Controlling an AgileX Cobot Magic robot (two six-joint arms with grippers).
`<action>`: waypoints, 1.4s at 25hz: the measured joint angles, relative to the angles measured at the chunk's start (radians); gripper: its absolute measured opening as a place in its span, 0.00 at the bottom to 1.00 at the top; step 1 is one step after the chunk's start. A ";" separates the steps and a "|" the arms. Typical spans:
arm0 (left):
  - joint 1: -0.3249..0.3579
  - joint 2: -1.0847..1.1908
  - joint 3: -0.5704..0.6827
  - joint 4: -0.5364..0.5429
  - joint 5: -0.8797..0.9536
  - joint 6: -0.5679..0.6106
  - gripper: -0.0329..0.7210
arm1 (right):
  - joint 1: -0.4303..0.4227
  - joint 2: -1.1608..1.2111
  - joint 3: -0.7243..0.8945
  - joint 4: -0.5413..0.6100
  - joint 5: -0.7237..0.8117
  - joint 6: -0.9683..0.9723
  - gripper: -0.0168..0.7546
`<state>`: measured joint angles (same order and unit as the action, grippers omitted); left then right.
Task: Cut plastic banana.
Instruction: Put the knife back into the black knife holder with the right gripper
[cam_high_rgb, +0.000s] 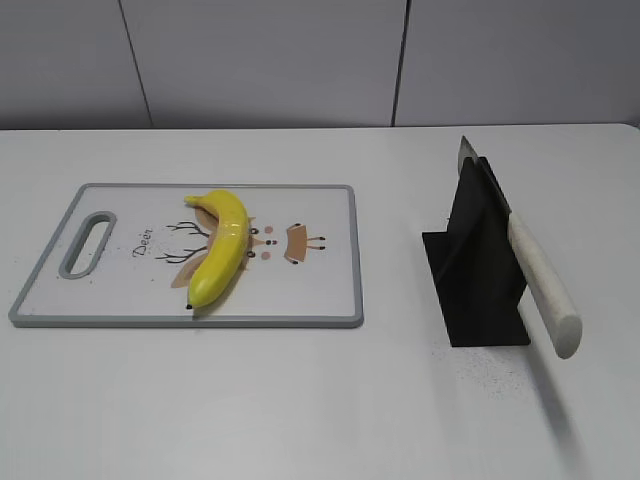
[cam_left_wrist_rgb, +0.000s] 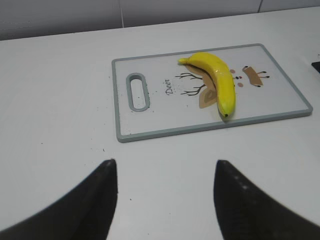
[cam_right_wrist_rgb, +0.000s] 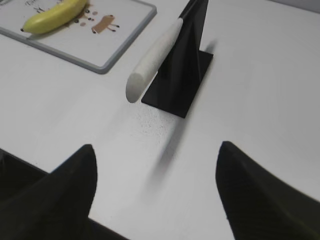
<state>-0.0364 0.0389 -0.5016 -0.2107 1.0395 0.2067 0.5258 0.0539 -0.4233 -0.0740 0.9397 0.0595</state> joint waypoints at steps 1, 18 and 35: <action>0.000 -0.005 0.000 0.000 0.000 0.000 0.82 | 0.000 -0.022 0.000 0.002 0.000 -0.004 0.77; 0.000 -0.021 0.000 -0.002 0.000 0.000 0.82 | -0.023 -0.059 0.000 0.019 0.002 -0.012 0.77; 0.000 -0.021 0.000 -0.002 0.000 0.000 0.82 | -0.444 -0.059 0.000 0.023 0.001 -0.012 0.77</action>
<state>-0.0364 0.0175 -0.5016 -0.2129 1.0395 0.2067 0.0814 -0.0052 -0.4233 -0.0512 0.9407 0.0477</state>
